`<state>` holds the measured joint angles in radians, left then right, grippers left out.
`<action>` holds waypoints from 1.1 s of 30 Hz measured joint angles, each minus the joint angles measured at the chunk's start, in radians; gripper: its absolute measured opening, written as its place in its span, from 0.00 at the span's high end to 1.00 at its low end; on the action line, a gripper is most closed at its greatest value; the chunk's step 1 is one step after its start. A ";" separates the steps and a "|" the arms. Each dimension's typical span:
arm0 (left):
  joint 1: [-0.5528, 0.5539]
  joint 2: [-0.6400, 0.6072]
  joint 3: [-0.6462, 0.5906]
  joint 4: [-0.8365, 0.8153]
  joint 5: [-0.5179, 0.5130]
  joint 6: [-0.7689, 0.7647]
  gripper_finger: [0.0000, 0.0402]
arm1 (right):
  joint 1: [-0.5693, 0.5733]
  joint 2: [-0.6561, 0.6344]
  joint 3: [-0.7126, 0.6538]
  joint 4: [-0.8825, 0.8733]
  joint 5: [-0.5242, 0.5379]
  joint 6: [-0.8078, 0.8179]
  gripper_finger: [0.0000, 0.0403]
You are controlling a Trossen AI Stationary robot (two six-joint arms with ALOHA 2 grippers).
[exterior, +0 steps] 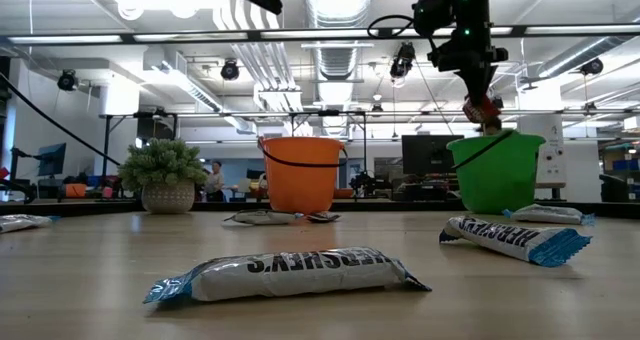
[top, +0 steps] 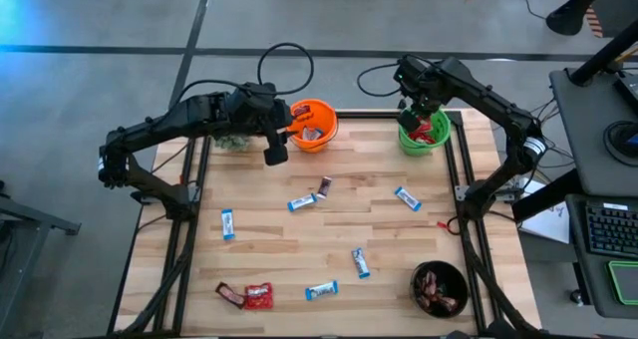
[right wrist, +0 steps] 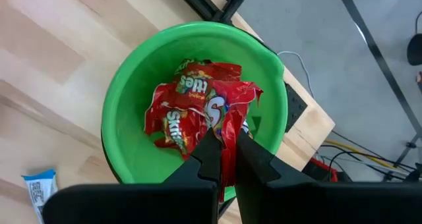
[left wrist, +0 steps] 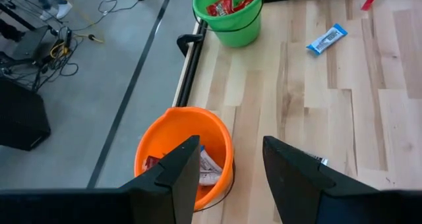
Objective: Sort candy
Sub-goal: Put the red candy into the green bucket
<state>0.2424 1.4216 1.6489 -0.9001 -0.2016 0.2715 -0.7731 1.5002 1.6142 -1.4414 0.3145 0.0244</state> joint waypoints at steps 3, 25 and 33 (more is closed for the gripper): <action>0.000 0.000 0.000 0.000 0.000 0.000 0.63 | 0.000 0.000 0.000 0.000 0.000 -0.001 0.97; 0.000 0.000 0.000 0.001 0.000 -0.003 0.63 | 0.000 0.006 -0.001 0.009 0.017 -0.007 0.97; 0.000 0.000 0.000 0.001 0.001 0.000 0.63 | 0.003 0.038 -0.001 -0.028 -0.162 -0.051 0.88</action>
<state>0.2424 1.4216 1.6489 -0.8993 -0.2010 0.2713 -0.7700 1.5386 1.6131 -1.4696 0.1530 -0.0264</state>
